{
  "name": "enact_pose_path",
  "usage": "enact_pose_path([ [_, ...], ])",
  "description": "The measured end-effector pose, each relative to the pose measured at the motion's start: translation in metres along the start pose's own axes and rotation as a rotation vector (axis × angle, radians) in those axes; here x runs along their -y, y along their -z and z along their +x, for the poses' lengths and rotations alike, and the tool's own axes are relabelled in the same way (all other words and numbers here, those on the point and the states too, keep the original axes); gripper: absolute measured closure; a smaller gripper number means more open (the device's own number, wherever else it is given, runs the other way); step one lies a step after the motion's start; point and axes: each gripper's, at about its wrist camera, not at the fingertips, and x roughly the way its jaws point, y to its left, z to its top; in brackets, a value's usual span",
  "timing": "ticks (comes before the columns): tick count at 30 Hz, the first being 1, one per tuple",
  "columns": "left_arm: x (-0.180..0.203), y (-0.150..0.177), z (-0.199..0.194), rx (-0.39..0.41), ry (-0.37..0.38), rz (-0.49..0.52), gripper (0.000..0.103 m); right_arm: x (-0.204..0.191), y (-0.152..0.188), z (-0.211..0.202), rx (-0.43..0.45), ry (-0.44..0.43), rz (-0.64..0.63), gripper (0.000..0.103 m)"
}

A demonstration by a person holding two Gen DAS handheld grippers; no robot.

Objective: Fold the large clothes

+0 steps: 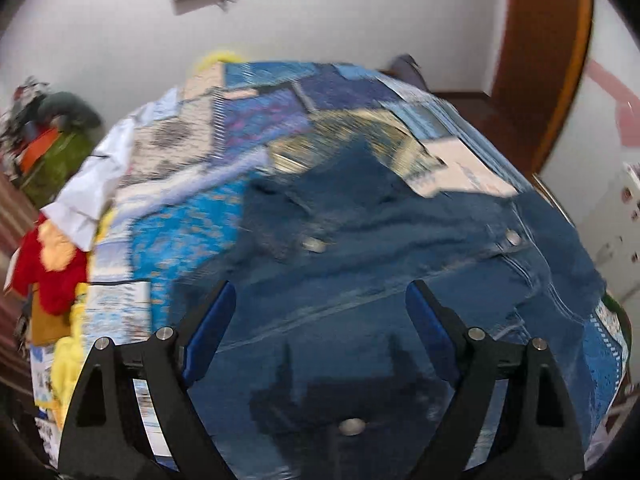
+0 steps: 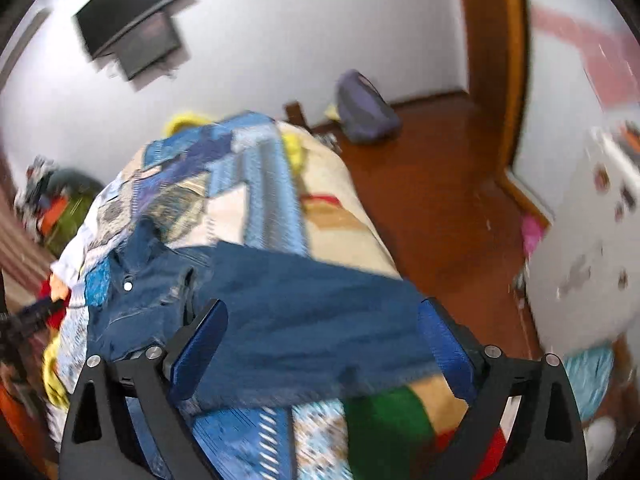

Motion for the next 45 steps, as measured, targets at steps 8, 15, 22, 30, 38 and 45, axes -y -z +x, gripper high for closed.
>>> enact_pose_path([
  [8, 0.047, 0.019, 0.063, -0.187, 0.135, -0.018, 0.016, 0.072, 0.056, 0.058, -0.204, -0.052, 0.288, 0.007],
  [15, 0.060, 0.031, 0.083, -0.215, 0.154, -0.050, 0.016, 0.078, 0.061, 0.099, -0.222, -0.102, 0.366, 0.013],
  [22, 0.050, 0.037, 0.072, -0.208, 0.179, -0.094, 0.016, 0.067, 0.035, 0.126, -0.199, -0.056, 0.358, 0.065],
  [30, 0.017, 0.038, 0.033, -0.112, 0.145, -0.141, 0.016, 0.004, -0.024, 0.071, 0.017, -0.026, 0.130, 0.084],
  [38, -0.028, 0.046, -0.004, -0.020, 0.102, -0.223, 0.016, -0.136, -0.090, 0.000, 0.209, -0.264, -0.121, 0.090],
  [45, -0.069, 0.067, -0.029, 0.011, 0.086, -0.303, 0.016, -0.273, -0.053, 0.022, 0.110, -0.437, -0.303, 0.090],
])
